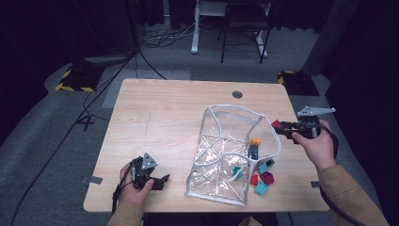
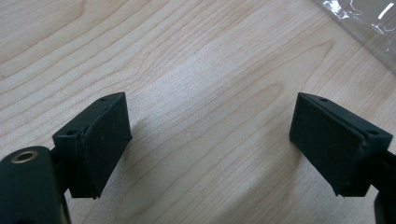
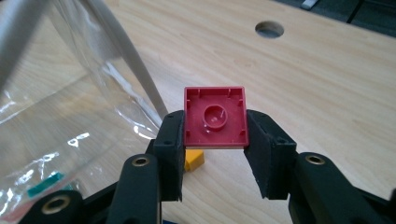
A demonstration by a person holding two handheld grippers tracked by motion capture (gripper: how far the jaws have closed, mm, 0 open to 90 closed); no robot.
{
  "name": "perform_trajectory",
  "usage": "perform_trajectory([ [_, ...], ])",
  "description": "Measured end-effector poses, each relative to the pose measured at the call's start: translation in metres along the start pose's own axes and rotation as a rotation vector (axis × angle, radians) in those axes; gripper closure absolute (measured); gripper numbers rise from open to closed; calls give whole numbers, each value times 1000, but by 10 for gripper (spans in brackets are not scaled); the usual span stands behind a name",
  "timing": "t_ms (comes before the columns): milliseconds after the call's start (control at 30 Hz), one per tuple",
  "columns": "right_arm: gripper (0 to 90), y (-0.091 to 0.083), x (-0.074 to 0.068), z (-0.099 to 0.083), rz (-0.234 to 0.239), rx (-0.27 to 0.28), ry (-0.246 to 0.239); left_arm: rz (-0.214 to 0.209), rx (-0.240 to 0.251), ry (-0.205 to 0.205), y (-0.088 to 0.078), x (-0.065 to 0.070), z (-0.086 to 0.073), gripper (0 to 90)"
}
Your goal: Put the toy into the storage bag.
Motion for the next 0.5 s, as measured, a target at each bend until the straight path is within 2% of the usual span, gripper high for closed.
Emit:
perform_trajectory([
  [267, 594, -20, -9, 24, 9, 41, -8, 0, 0, 0, 0, 0, 0, 128],
  [500, 594, -37, -24, 43, 34, 73, -24, -2, 0, 0, 0, 0, 0, 127],
])
Point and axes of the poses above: each handheld gripper's, and its own axes: y roughly forward along the jaws, z roughly out of its top, x roughly to its right, the point moved 4 cm from there along y, roughly forward along the jaws, and after that the axes turned 8 degrees about y, right-handed, at the moved point
